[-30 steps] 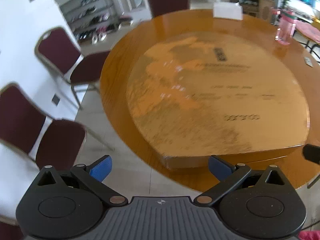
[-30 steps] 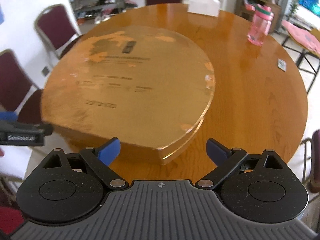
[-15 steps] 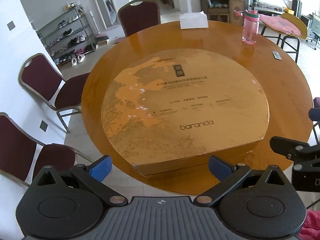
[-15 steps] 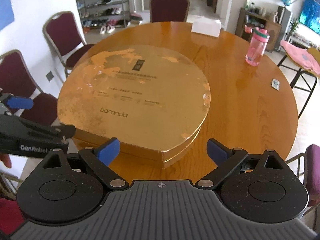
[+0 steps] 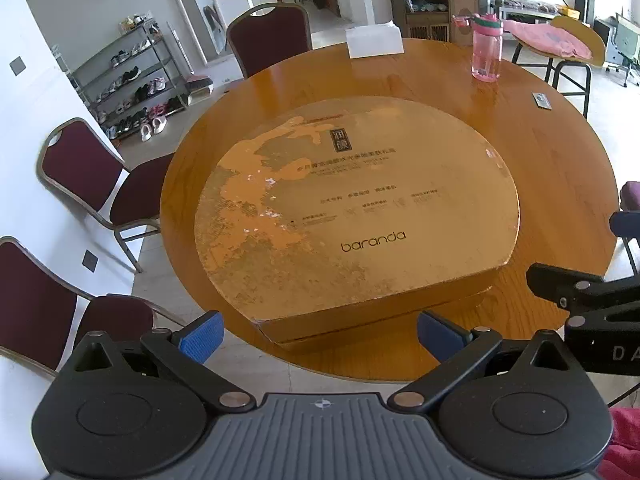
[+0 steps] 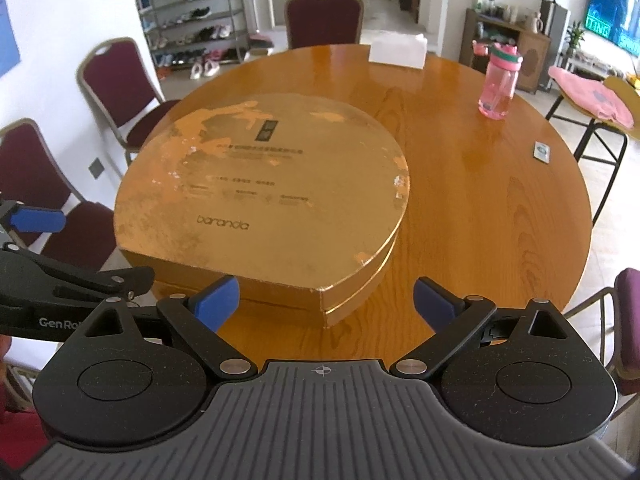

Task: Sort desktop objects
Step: 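Open both tools to release the lid and withdraw them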

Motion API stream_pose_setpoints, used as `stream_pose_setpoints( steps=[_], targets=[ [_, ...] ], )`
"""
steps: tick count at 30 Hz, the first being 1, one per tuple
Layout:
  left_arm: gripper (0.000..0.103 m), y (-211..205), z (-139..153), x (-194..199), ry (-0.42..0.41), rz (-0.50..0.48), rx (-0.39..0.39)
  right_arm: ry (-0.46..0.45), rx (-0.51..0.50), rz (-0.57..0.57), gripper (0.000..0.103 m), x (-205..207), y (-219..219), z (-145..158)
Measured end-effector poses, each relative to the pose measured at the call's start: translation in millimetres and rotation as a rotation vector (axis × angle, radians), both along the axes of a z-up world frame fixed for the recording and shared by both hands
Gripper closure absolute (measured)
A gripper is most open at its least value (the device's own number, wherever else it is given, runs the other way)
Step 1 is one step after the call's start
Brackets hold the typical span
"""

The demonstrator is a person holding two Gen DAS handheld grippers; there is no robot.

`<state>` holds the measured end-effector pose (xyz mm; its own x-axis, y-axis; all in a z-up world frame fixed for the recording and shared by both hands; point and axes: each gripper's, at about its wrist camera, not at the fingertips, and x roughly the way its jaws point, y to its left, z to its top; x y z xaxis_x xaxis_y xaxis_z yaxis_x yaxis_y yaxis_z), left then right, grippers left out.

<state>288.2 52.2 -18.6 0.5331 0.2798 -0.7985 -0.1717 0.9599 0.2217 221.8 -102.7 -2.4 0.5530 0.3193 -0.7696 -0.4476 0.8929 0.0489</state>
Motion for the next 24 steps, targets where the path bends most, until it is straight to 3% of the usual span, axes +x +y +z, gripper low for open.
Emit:
stream_pose_setpoints(
  steps=[24],
  targets=[
    [0.000,-12.9,-6.6,10.6,0.077,-0.070,0.038,0.033,0.025,-0.042,0.006,5.9,-7.6,-5.4]
  ],
)
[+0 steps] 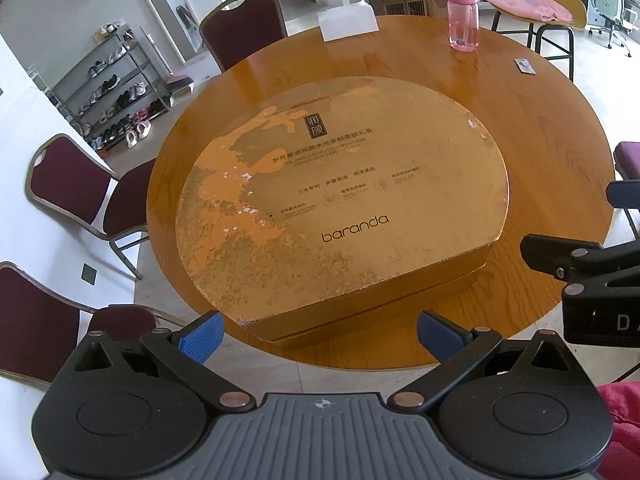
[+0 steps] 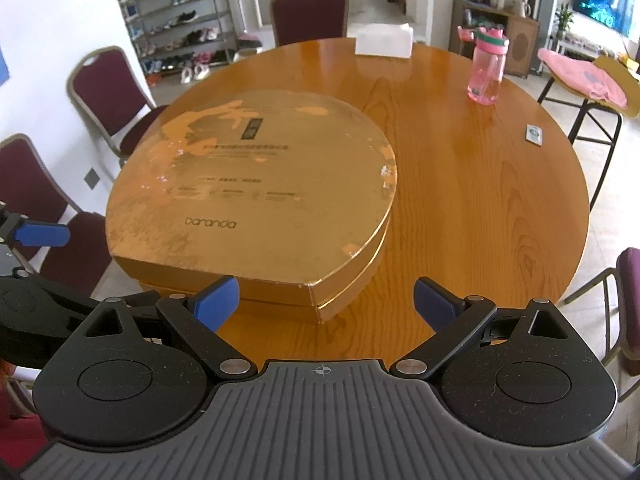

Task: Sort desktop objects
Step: 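Open both tools to release the lid and withdraw them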

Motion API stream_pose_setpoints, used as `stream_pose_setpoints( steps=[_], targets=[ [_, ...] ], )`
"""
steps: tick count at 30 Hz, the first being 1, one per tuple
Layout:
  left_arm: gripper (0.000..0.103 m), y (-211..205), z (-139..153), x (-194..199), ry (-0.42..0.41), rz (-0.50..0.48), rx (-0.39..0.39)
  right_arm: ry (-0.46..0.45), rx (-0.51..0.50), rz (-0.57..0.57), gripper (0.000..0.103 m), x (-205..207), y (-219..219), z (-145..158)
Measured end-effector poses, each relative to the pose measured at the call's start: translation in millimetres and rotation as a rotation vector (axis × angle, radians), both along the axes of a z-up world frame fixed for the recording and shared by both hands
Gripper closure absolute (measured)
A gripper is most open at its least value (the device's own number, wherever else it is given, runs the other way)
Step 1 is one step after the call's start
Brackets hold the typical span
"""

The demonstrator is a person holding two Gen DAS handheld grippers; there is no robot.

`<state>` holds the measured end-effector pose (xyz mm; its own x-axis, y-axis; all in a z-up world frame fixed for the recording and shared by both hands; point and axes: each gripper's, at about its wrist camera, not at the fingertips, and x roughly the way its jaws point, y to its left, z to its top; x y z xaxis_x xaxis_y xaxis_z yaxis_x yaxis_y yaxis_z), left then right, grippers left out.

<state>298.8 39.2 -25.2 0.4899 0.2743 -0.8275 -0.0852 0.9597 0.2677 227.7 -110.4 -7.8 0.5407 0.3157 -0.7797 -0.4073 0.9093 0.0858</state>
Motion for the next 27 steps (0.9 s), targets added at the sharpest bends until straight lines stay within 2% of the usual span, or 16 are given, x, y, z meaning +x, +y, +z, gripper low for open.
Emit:
stream_pose_setpoints(
  steps=[7,27],
  targets=[
    [0.000,3.6,0.4,-0.4,-0.009,-0.011,-0.030,0.008,-0.007,-0.005,0.006,-0.9,3.8,-0.6],
    [0.000,4.7,-3.7,-0.9,-0.001,-0.049,-0.026,0.016,-0.022,-0.012,0.006,-5.1,10.2,-2.0]
  ],
)
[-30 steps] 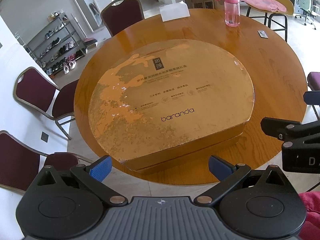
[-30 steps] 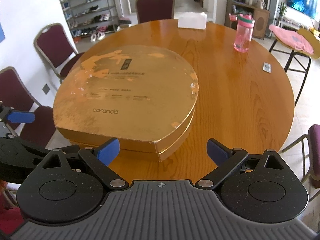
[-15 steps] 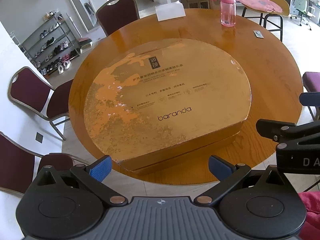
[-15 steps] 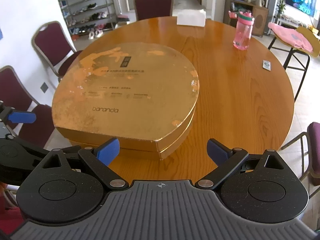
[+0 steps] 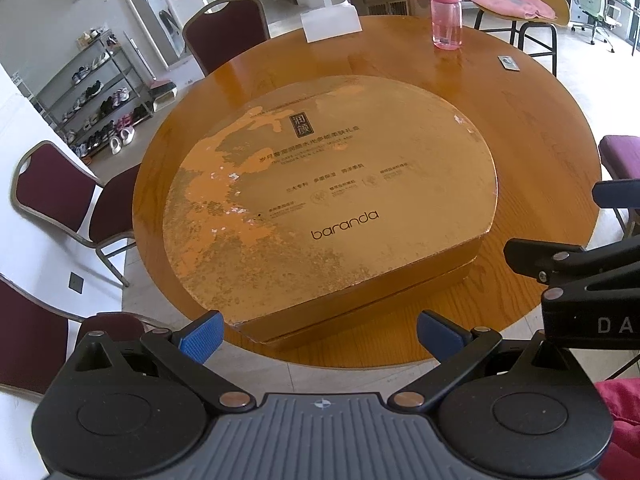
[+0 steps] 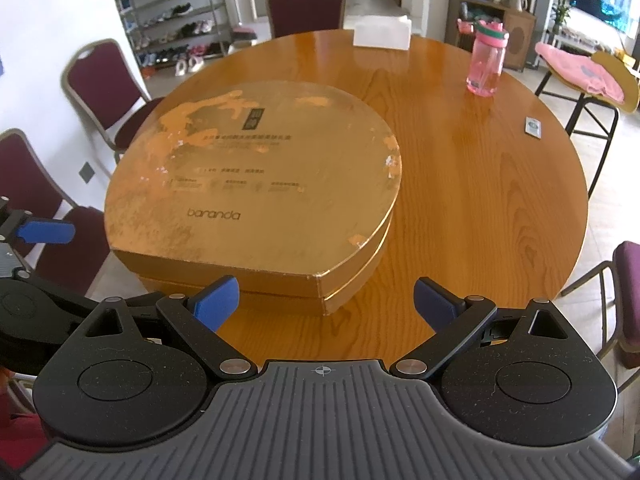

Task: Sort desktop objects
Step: 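Open both tools to release the lid and withdraw them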

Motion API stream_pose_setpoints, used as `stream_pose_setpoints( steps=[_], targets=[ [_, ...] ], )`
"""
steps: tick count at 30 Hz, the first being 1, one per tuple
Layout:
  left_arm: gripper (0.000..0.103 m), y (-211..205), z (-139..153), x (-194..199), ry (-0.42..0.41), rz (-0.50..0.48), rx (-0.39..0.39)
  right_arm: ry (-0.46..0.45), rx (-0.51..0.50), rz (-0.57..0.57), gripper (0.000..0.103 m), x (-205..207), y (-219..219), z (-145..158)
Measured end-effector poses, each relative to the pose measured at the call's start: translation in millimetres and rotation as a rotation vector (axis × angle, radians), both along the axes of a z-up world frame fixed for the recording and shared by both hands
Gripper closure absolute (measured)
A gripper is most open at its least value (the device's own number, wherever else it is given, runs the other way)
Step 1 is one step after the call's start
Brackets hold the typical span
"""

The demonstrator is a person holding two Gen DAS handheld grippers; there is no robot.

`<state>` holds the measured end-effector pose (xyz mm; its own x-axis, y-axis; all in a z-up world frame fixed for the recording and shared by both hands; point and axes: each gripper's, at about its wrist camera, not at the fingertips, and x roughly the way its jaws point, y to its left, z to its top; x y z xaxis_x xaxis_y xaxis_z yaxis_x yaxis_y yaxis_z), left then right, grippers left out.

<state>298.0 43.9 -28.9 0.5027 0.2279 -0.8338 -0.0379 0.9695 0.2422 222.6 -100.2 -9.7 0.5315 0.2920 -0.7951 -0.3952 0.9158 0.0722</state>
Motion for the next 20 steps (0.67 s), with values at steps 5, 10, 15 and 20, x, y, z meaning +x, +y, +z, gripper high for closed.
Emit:
stream_pose_setpoints(
  steps=[5,10,15,20],
  targets=[
    [0.000,1.7,-0.5,0.3,-0.002,-0.002,-0.004,0.002,-0.002,0.000,0.006,0.2,1.5,-0.1],
    [0.001,2.1,-1.6,1.9,0.001,-0.016,-0.015,0.002,-0.004,-0.003,0.006,0.6,2.1,-0.7],
    [0.000,1.8,-3.1,3.7,0.001,-0.030,-0.022,0.004,-0.005,-0.005,0.006,0.9,3.0,-1.6],
    [0.000,0.7,-5.4,6.0,0.000,-0.047,-0.035,0.006,-0.002,-0.009,0.006,2.5,2.4,-2.2]
  ],
)
